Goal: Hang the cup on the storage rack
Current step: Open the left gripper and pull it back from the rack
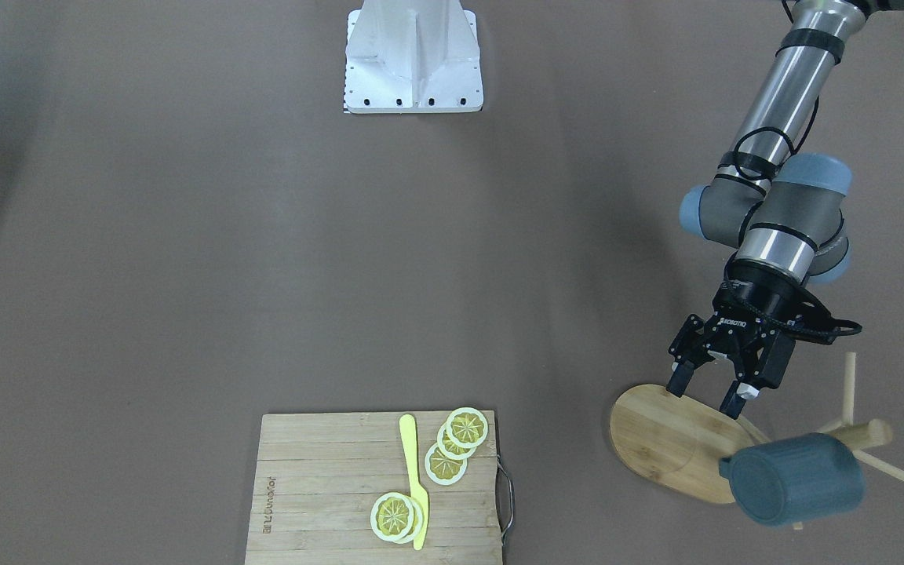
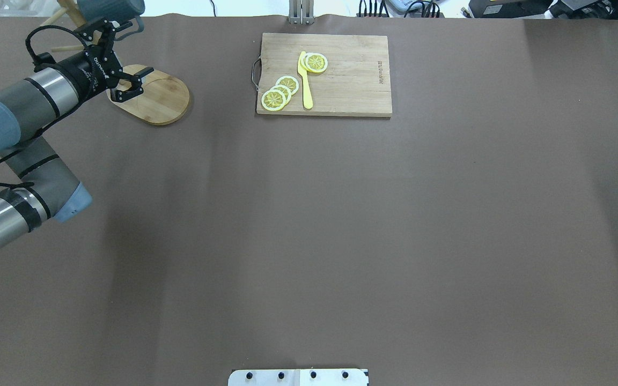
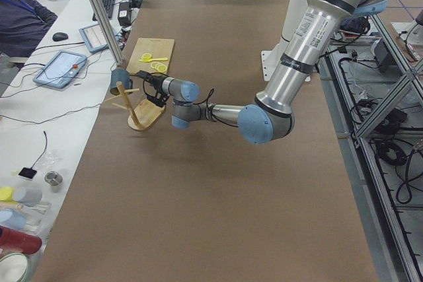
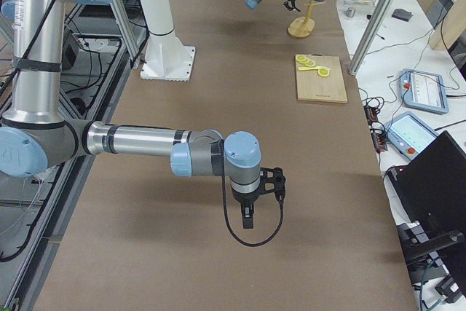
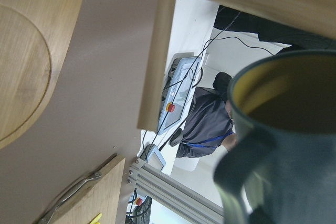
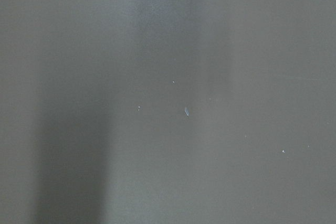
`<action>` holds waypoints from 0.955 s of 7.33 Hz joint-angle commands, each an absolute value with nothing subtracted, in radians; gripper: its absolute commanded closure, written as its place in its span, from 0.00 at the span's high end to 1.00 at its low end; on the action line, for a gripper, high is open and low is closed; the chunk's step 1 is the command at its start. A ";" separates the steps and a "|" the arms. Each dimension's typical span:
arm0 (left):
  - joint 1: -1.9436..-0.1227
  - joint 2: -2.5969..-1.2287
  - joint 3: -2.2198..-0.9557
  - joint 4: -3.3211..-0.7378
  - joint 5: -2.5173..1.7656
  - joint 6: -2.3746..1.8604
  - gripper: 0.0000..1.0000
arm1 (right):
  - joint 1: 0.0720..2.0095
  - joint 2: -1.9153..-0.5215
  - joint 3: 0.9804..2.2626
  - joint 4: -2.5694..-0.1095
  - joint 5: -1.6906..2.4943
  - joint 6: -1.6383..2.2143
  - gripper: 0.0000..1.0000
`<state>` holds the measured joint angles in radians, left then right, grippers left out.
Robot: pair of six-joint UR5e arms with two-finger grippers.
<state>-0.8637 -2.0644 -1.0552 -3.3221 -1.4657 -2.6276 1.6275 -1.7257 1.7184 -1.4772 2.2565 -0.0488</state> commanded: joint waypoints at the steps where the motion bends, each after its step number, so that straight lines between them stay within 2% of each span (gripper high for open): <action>1: -0.864 -2.065 -1.054 -3.318 -1.439 -2.626 0.99 | 1.628 -1.726 1.718 -1.477 2.256 -0.048 1.00; 3: -0.864 -2.063 -1.058 -3.323 -1.443 -2.628 0.99 | 1.628 -1.724 1.720 -1.477 2.256 -0.048 1.00; 7: -0.859 -1.967 -1.237 -3.327 -1.448 -2.625 0.99 | 1.628 -1.726 1.718 -1.477 2.256 -0.049 1.00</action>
